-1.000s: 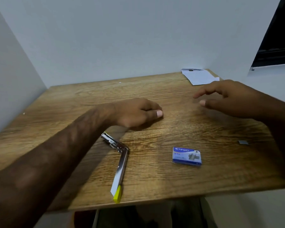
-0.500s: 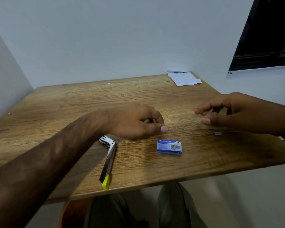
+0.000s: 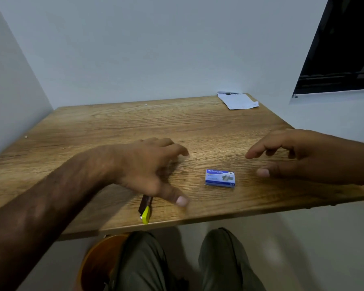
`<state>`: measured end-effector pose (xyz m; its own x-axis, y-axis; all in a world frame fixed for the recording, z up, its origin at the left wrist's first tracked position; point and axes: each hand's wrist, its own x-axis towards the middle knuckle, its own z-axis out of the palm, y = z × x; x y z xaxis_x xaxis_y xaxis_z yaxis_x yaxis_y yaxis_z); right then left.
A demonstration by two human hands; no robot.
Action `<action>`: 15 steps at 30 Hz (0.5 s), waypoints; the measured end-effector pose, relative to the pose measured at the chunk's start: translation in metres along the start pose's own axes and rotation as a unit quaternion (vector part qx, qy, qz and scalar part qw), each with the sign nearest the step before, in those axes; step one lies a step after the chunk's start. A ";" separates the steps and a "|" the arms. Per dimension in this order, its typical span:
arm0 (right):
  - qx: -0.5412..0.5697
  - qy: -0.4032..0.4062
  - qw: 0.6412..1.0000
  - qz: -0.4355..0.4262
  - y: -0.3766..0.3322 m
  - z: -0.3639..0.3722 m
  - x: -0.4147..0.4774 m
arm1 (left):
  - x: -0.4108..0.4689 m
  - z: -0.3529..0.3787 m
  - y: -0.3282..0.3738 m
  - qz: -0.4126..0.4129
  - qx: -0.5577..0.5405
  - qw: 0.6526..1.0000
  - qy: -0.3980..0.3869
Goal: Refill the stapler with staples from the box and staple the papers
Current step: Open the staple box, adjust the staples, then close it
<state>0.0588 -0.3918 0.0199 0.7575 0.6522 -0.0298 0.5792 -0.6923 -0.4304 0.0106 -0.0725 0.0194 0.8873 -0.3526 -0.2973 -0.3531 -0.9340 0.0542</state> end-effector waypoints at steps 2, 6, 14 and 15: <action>0.002 -0.006 1.000 -0.004 -0.003 0.001 0.003 | -0.013 0.004 -0.012 -0.047 0.029 0.998 -0.031; -0.002 -0.018 1.000 -0.010 -0.007 0.006 0.014 | -0.032 0.017 -0.025 -0.087 0.034 0.995 -0.027; 0.001 -0.030 0.999 -0.030 -0.012 0.015 0.027 | -0.035 0.045 -0.055 -0.023 -0.056 0.990 0.123; 0.003 -0.031 0.999 -0.030 -0.012 0.014 0.028 | -0.034 0.045 -0.059 -0.015 -0.065 0.988 0.140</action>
<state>0.0686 -0.3612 0.0110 0.7013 0.7104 -0.0586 0.6211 -0.6494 -0.4388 -0.0121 -0.0028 -0.0164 0.9505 -0.3097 -0.0259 -0.3006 -0.9373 0.1765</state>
